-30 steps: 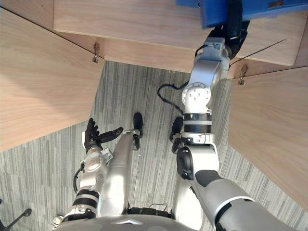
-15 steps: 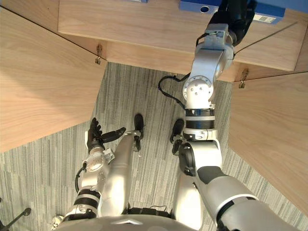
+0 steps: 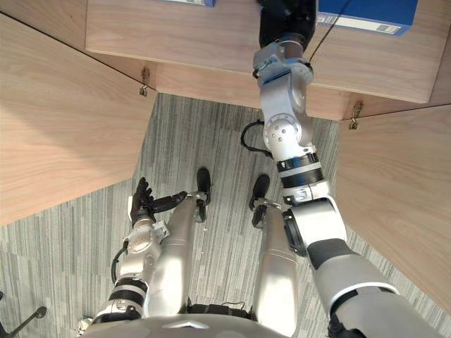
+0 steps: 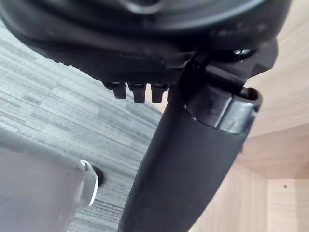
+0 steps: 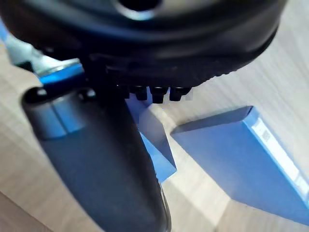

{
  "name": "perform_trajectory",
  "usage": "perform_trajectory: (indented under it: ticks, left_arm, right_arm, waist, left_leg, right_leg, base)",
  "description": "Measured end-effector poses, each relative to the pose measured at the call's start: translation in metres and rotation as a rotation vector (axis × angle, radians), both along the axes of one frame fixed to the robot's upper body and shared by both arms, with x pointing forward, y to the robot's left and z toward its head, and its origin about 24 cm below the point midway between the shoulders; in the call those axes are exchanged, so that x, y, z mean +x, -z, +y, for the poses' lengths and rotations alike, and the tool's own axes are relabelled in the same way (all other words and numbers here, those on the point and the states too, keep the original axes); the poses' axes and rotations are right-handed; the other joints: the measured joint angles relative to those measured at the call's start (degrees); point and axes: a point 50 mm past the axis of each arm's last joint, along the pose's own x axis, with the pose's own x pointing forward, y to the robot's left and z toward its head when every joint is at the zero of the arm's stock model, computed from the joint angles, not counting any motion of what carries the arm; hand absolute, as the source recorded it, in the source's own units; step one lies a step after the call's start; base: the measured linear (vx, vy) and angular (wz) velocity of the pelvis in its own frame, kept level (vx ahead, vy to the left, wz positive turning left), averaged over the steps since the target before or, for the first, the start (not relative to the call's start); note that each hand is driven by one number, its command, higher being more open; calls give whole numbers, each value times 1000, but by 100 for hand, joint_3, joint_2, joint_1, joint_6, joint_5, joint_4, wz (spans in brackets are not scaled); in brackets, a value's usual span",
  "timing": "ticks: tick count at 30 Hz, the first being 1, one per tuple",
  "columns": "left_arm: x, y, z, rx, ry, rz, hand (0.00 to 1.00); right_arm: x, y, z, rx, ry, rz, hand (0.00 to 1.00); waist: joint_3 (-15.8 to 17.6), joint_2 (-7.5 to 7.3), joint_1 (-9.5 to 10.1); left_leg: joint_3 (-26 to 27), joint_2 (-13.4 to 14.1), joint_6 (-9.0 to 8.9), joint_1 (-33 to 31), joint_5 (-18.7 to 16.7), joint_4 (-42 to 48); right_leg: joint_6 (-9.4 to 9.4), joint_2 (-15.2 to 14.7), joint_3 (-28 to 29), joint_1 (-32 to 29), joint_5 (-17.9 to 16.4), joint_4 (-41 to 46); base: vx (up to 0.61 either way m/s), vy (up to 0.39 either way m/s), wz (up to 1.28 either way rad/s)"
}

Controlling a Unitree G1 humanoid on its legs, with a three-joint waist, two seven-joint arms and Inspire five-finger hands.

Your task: Walk over to the cabinet, pick up the folder, carry it to the office cabinet, place the folder inside the office cabinet, then close the office cabinet door

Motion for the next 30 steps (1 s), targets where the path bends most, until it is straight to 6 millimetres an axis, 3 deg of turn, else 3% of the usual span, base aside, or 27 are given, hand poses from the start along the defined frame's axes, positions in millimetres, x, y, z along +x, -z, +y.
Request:
perform_trajectory:
  ticks: [5, 10, 18, 30]
  left_arm:
    - [0, 0, -1, -5, 14, -2, 100]
    - [0, 1, -1, -6, 17, 0, 100]
    - [-1, 3, 1, -10, 30, 8, 100]
    - [-3, 5, 2, -26, 32, 9, 100]
  right_arm:
    - [0, 3, 6, -95, -45, -20, 100]
    - [2, 15, -1, -138, -55, -10, 100]
    - [4, 56, -19, -76, -75, 95, 100]
    - [-6, 84, -53, 91, -21, 122, 100]
  waist:
    - [0, -1, -6]
    - [-3, -6, -7]
    - [-38, -73, -14]
    - [-39, -84, -14]
  left_leg:
    - [13, 19, 5, -17, -2, 4]
    - [19, 23, 6, -10, -2, -4]
    - [58, 38, 18, 64, -9, -26]
    - [83, 62, 31, 148, -20, -29]
  right_leg:
    - [4, 21, 0, 0, 29, -50]
    - [4, 26, 2, 14, 41, -70]
    - [4, 44, 33, 59, 41, -78]
    - [5, 72, 59, 132, 42, -101]
  base:
    - [0, 0, -1]
    - [0, 0, 0]
    - [0, 0, -2]
    - [0, 0, 0]
